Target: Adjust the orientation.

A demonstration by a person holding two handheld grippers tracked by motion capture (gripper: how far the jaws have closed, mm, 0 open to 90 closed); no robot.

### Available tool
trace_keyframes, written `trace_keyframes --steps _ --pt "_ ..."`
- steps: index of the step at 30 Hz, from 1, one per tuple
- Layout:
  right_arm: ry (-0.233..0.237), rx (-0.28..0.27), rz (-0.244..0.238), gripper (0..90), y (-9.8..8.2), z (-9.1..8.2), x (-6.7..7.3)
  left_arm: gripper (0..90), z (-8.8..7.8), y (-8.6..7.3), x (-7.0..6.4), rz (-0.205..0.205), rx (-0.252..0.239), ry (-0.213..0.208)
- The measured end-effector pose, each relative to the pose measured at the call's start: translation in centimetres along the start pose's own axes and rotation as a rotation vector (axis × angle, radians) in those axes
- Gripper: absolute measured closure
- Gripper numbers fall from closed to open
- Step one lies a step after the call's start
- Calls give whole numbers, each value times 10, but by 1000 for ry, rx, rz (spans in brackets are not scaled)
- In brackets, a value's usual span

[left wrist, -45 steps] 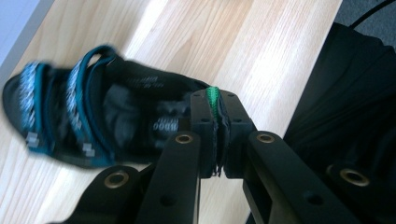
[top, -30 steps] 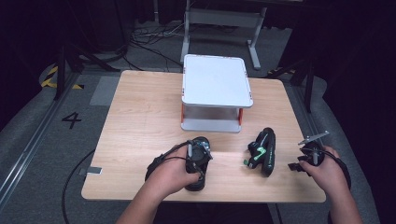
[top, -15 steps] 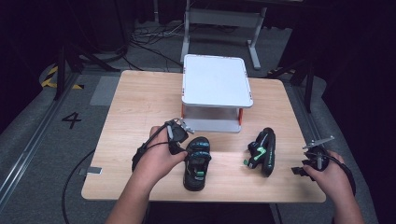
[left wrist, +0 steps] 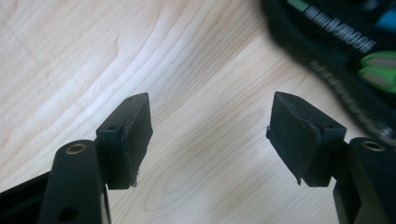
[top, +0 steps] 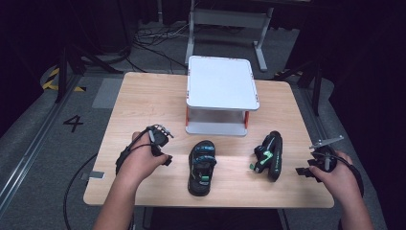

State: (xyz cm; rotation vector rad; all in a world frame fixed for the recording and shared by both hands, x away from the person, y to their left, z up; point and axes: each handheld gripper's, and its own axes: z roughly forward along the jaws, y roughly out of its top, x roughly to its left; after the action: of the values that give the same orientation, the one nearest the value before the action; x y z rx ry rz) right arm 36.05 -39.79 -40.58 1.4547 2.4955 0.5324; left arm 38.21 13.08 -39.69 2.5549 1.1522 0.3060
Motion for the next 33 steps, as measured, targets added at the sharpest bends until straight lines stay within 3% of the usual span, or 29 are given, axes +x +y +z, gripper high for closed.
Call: trace_keyframes --steps 2,4,5,11,15,18,24,29,33 --pt "3 -7 -2 276 3 -2 2 308 1 -7 8 -23 -16 -5" --pt "30 -23 32 196 10 -5 8 306 2 -15 14 -49 -18 -21" --pt "29 -27 45 197 11 -7 10 306 2 -19 16 -62 -19 -31" --pt "26 -47 15 268 29 -16 21 303 1 -31 22 -105 -20 -39" --pt "29 -39 -94 366 54 -19 36 304 -1 -40 27 -128 -19 -26" --pt "60 -46 -128 379 70 -16 48 304 -5 -42 29 -136 -30 -24" --pt "46 -44 -195 443 95 -12 64 308 -4 -44 26 -142 -27 -39" --pt "64 3 -281 451 120 10 81 308 -4 -43 25 -132 -32 -45" --pt "54 50 -312 462 135 23 86 308 -5 -47 25 -142 -28 -45"
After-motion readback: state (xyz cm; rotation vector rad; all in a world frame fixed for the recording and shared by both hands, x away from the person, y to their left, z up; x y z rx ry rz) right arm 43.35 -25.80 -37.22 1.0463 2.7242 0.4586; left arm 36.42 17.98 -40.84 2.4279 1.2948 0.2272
